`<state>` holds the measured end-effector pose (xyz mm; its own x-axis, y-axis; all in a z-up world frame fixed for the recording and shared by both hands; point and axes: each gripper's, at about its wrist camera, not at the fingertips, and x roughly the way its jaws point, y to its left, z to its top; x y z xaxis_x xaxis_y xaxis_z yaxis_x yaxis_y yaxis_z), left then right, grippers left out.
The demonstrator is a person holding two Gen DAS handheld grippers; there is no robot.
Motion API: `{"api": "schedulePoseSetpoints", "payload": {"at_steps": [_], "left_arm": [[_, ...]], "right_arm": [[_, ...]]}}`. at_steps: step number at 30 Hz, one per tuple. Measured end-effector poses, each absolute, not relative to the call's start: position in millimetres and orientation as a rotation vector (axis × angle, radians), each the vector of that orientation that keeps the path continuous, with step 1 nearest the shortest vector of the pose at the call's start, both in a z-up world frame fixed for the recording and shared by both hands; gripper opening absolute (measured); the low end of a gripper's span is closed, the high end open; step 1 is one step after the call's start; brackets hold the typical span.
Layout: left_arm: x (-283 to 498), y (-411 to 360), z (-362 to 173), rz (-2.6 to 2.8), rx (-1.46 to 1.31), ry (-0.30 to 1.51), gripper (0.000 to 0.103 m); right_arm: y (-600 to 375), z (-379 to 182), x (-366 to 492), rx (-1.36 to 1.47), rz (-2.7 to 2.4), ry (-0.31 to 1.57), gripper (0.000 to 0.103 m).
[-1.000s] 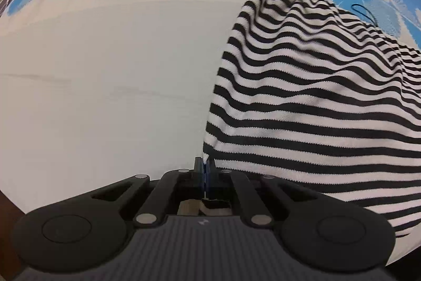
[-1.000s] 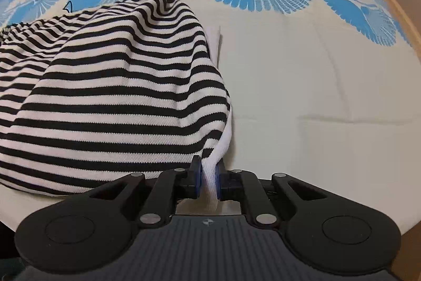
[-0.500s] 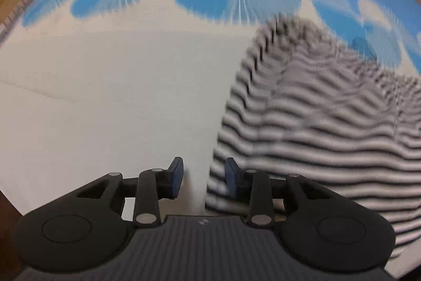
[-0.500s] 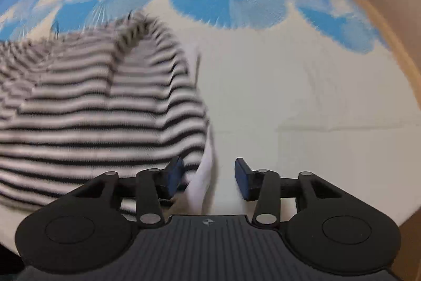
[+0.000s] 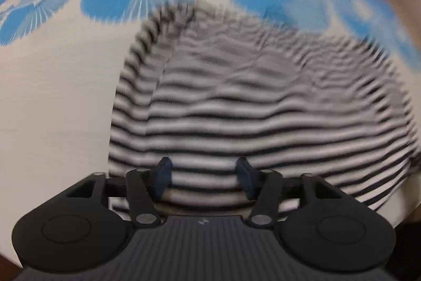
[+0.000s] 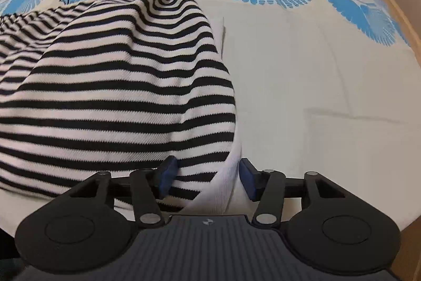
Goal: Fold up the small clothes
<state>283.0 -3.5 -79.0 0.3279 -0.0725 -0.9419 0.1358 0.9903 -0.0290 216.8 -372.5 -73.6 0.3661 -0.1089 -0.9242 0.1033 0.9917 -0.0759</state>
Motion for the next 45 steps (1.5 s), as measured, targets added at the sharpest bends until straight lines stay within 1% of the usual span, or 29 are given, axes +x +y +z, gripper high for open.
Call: {"api": "schedulePoseSetpoints", "payload": {"at_steps": [1,2,5,7,10,12,16,19,21,23,26,28,29,30,32,34,36,38,42,43,45], "left_arm": [[284,-4,-83,-0.12,0.065,1.254,0.073],[287,-4,-85,-0.102,0.047,1.269,0.075],[295,3,-82,-0.065,-0.036,1.263,0.075],[299,8,-72,-0.013,-0.074,1.216,0.075],[305,10,-57,0.046,-0.088,1.119,0.073],[311,7,-54,0.037,-0.103,1.108,0.073],[327,10,-64,0.022,-0.204,1.162,0.07],[338,11,-84,0.056,-0.224,1.234,0.07],[344,14,-93,0.07,-0.252,1.27,0.071],[347,15,-96,0.083,-0.269,1.274,0.072],[348,15,-91,0.1,-0.261,1.253,0.071],[348,13,-77,0.126,-0.228,1.178,0.071],[348,11,-71,0.13,-0.207,1.142,0.071],[347,7,-64,0.127,-0.177,1.102,0.071],[347,-3,-58,0.086,-0.143,1.067,0.071],[347,-16,-58,0.02,-0.118,1.064,0.071],[348,-25,-62,-0.016,-0.095,1.071,0.07],[350,-32,-71,-0.029,-0.077,1.102,0.07],[361,-35,-92,-0.009,-0.069,1.166,0.07],[362,-35,-95,-0.007,-0.073,1.173,0.071],[367,-35,-101,-0.004,-0.081,1.18,0.071]], "right_arm": [[-374,-74,217,0.006,-0.14,1.191,0.054],[-376,-73,217,0.011,-0.142,1.191,0.054],[-371,-68,217,-0.003,-0.156,1.155,0.054],[-369,-58,218,-0.02,-0.186,1.083,0.054],[-376,-40,220,0.052,-0.254,0.95,0.056],[-383,-34,226,0.116,-0.274,0.897,0.057],[-381,-46,248,0.133,-0.252,0.94,0.057],[-374,-63,265,0.089,-0.255,1.017,0.057],[-370,-76,274,0.05,-0.271,1.063,0.06],[-367,-79,279,0.039,-0.289,1.057,0.061],[-366,-78,285,0.046,-0.311,1.05,0.061],[-364,-67,285,0.036,-0.352,0.987,0.059],[-361,-57,283,0.009,-0.387,0.917,0.059],[-357,-48,281,-0.022,-0.413,0.849,0.061],[-348,-33,279,-0.057,-0.428,0.728,0.061],[-343,-27,281,-0.032,-0.385,0.682,0.061],[-338,-33,289,0.007,-0.312,0.719,0.061],[-335,-48,303,0.056,-0.246,0.817,0.061],[-334,-82,326,0.041,-0.273,0.97,0.062],[-336,-86,328,0.049,-0.278,0.979,0.063],[-337,-91,334,0.042,-0.287,0.982,0.071]]}}
